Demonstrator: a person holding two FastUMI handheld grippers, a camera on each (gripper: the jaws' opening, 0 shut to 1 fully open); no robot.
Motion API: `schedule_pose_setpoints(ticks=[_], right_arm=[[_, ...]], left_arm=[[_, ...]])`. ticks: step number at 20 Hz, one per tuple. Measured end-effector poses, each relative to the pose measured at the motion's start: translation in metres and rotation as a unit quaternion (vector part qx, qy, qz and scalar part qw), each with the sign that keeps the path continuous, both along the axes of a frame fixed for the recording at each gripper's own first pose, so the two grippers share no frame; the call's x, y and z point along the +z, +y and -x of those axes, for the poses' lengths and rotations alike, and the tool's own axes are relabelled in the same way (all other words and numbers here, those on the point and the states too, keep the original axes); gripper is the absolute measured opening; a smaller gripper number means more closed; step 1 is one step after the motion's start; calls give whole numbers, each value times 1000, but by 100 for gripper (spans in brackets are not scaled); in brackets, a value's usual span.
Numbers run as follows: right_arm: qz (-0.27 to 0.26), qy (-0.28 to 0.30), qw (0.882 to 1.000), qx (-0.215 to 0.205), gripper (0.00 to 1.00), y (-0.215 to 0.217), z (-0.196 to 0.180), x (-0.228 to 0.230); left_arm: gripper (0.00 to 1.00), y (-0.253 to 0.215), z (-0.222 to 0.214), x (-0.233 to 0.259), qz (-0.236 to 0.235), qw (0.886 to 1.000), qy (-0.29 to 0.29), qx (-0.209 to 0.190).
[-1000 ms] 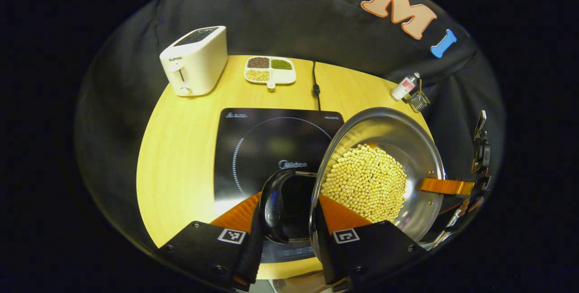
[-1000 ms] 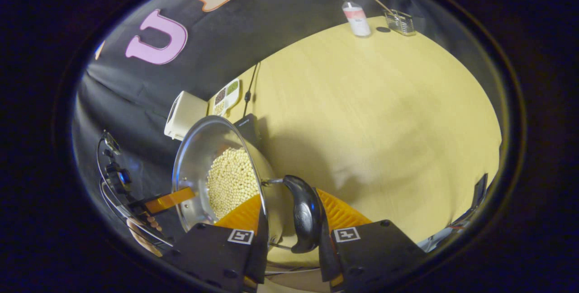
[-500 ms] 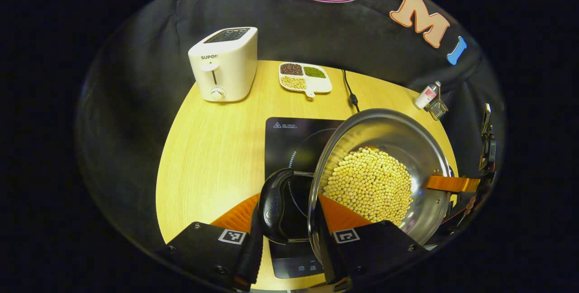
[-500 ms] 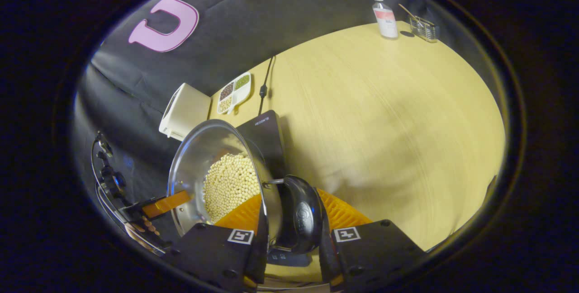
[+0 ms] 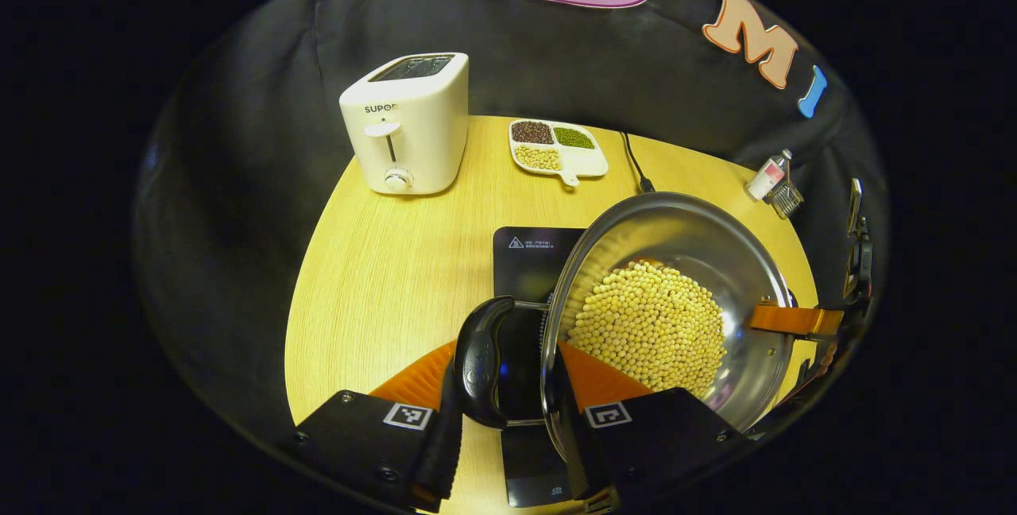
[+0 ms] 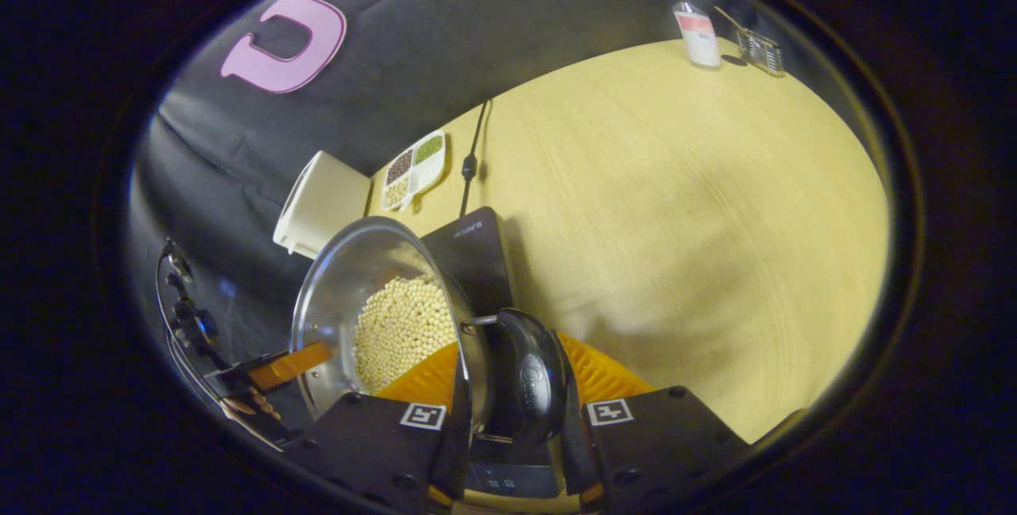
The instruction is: First push the handle of the pot to place it horizontally, then grasp the pot with both hands and set it on the induction cooktop.
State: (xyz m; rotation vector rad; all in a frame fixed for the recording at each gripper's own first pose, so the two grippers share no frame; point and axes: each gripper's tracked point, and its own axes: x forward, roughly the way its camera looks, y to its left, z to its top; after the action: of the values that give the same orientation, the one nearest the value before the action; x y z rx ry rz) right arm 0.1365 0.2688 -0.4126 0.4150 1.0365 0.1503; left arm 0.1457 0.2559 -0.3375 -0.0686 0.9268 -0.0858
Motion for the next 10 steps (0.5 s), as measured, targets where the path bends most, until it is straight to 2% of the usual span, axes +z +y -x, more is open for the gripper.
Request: schedule_pose_setpoints(ticks=[1, 2, 3, 4, 5, 10], right_arm=[[-1, 1, 1000, 0, 49, -1, -1, 1], [-1, 0, 1000, -1, 42, -1, -2, 0], [-1, 0, 1000, 0, 49, -1, -4, 0], [-1, -3, 1000, 1, 49, 1, -5, -2], [-2, -4, 1000, 1, 44, -1, -5, 0], [-10, 4, 1000, -3, 48, 2, -6, -3]], left_arm=[[55, 1, 0, 0, 0, 1000, 0, -1], [55, 1, -1, -2, 1, 1000, 0, -1], [57, 0, -1, -2, 1, 1000, -2, -2], [57, 1, -2, -2, 1, 1000, -2, -3], [57, 2, -3, -4, -2, 1000, 0, -2], [64, 4, -3, -6, -8, 1000, 3, 5]])
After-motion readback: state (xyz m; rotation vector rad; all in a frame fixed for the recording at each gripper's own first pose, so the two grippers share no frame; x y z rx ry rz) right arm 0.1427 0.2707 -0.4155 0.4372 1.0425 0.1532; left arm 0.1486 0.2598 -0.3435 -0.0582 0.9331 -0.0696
